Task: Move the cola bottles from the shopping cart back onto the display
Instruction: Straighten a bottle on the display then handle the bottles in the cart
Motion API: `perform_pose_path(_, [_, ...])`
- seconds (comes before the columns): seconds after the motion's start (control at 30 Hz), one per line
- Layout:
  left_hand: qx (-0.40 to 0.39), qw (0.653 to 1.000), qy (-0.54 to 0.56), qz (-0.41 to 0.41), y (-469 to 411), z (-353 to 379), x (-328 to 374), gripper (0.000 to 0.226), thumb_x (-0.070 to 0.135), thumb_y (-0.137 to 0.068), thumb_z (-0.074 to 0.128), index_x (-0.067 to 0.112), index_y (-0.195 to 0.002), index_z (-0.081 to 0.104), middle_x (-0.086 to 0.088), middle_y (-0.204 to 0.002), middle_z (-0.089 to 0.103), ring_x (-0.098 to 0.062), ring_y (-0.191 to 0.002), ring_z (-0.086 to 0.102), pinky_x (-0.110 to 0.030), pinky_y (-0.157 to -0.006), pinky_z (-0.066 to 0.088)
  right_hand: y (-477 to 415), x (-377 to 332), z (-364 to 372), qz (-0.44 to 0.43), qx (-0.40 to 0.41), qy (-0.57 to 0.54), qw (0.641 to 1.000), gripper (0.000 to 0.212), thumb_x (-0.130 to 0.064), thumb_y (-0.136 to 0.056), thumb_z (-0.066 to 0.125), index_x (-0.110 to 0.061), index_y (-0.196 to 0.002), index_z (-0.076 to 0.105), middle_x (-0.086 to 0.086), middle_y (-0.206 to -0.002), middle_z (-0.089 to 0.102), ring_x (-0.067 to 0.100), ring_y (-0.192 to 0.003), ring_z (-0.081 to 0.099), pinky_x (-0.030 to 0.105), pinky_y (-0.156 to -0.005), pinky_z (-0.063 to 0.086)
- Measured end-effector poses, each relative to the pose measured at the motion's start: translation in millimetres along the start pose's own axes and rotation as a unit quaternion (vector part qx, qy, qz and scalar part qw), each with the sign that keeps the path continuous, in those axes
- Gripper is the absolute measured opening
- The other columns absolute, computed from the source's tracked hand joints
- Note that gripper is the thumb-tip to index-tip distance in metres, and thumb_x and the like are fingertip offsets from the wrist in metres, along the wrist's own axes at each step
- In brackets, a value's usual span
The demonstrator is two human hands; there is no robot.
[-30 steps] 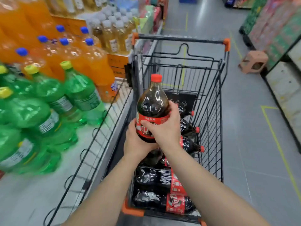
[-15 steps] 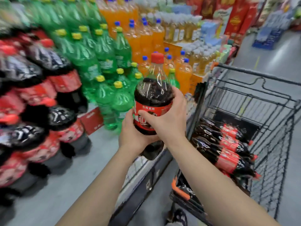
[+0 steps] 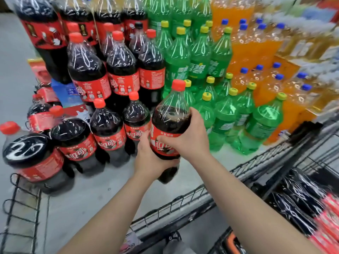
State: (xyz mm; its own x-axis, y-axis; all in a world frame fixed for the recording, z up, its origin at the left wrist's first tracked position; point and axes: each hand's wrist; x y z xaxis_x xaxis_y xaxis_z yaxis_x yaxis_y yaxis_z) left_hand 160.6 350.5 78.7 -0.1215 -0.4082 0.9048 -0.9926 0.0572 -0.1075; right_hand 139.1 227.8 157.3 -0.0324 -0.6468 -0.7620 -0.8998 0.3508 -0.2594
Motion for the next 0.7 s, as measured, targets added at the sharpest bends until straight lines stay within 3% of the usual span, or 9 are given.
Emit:
perform_pose_path(0.2, [0.051, 0.996, 0.007, -0.075, -27.5, 36.0, -28.6, 0.114, 0.036, -0.034, 0.093, 0.029, -0.126, 0.027, 0.002, -0.125, 0.053, -0.019, -0.113, 0.056, -0.037, -0.089, 0.051, -31.9, 35.2, 35.3, -0.025, -0.068, -0.004, 0.997, 0.114, -0.044, -0.05, 0.089, -0.017, -0.143, 0.031, -0.002, -0.141, 0.041, 0.014, -0.132, 0.038, 0.023, -0.107, 0.031])
perform_pose_path(0.4, [0.068, 0.983, 0.025, -0.171, -52.4, 70.4, -42.3, 0.101, 0.027, -0.043, 0.089, 0.031, -0.121, 0.026, 0.015, -0.107, 0.053, -0.019, -0.099, 0.061, -0.025, -0.07, 0.047, -64.0, 70.2, 55.7, -0.027, -0.134, -0.016, 0.991, 0.114, -0.039, -0.053, 0.09, -0.015, -0.146, 0.029, -0.002, -0.144, 0.04, 0.011, -0.134, 0.036, 0.014, -0.103, 0.026])
perform_pose_path(0.57, [0.064, 0.975, -0.015, -0.21, -67.6, 82.1, -47.0, 0.103, 0.039, -0.045, 0.085, 0.033, -0.127, 0.022, 0.0, -0.123, 0.056, -0.027, -0.109, 0.06, -0.046, -0.085, 0.053, -83.2, 92.3, 66.5, 0.0, -0.159, -0.04, 0.986, 0.116, -0.031, -0.05, 0.092, -0.017, -0.146, 0.028, -0.005, -0.142, 0.04, 0.011, -0.132, 0.039, 0.015, -0.099, 0.029])
perform_pose_path(0.7, [0.054, 0.975, 0.013, -0.214, -69.5, 80.5, -50.9, 0.102, 0.032, -0.044, 0.087, 0.022, -0.125, 0.025, -0.002, -0.121, 0.055, -0.023, -0.103, 0.06, -0.039, -0.081, 0.054, -86.0, 94.9, 71.7, -0.002, -0.161, -0.056, 0.985, 0.118, -0.029, -0.052, 0.092, -0.013, -0.148, 0.025, 0.0, -0.146, 0.035, 0.011, -0.135, 0.033, 0.015, -0.105, 0.024])
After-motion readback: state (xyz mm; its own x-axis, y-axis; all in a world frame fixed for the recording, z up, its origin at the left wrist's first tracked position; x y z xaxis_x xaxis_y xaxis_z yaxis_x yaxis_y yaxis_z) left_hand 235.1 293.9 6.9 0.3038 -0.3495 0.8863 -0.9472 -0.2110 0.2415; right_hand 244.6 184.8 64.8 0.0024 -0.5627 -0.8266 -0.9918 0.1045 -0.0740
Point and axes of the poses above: each hand's wrist, its own y-axis away from the middle knuckle, its own z-axis out of the palm, x = y × z
